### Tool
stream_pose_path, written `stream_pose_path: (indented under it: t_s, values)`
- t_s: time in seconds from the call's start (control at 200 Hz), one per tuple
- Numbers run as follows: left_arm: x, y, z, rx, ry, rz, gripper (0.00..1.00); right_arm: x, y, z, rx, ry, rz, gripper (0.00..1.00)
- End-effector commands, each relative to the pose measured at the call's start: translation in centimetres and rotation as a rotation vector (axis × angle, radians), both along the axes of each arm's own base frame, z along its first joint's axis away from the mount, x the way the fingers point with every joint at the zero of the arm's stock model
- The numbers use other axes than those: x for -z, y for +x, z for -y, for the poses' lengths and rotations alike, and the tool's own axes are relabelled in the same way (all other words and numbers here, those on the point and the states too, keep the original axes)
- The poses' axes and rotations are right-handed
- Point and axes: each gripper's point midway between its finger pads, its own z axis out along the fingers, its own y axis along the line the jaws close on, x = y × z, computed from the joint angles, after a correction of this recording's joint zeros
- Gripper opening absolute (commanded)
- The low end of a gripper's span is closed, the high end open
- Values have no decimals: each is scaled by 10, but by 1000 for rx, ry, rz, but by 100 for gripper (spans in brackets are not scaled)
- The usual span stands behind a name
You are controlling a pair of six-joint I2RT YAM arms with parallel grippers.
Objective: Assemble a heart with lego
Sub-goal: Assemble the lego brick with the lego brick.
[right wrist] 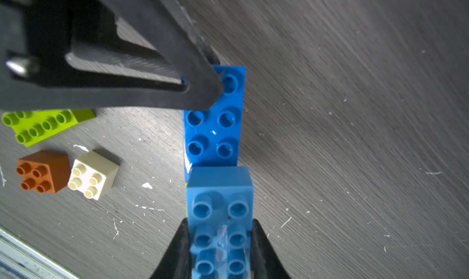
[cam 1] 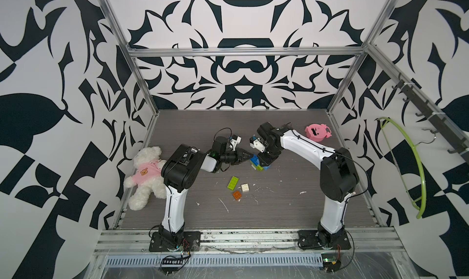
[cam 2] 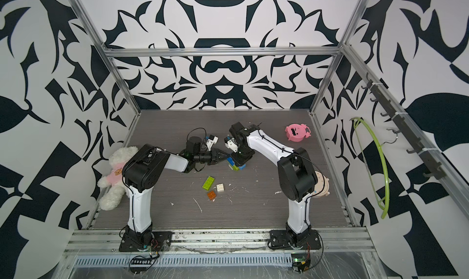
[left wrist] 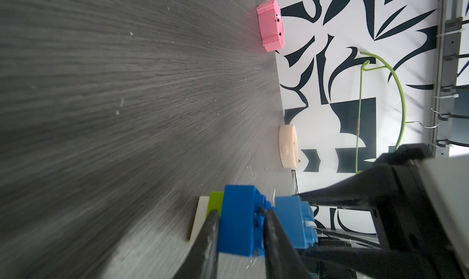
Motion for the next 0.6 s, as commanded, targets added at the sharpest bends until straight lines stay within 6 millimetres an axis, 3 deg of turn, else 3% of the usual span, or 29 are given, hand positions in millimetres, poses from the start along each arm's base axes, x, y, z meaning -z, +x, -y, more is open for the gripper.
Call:
stream_pose_path:
  t_s: [0.0, 0.32, 0.595]
  values:
    - [7, -2, 0, 5, 9, -10, 20, -7, -2, -5, 3, 28, -27, 0]
    - [8, -2, 0, -1, 11, -10, 20, 4, -18, -4, 2, 35, -98, 0]
    - [9, -1, -1, -6, 10, -14, 20, 17, -18, -5, 37, -30, -107, 0]
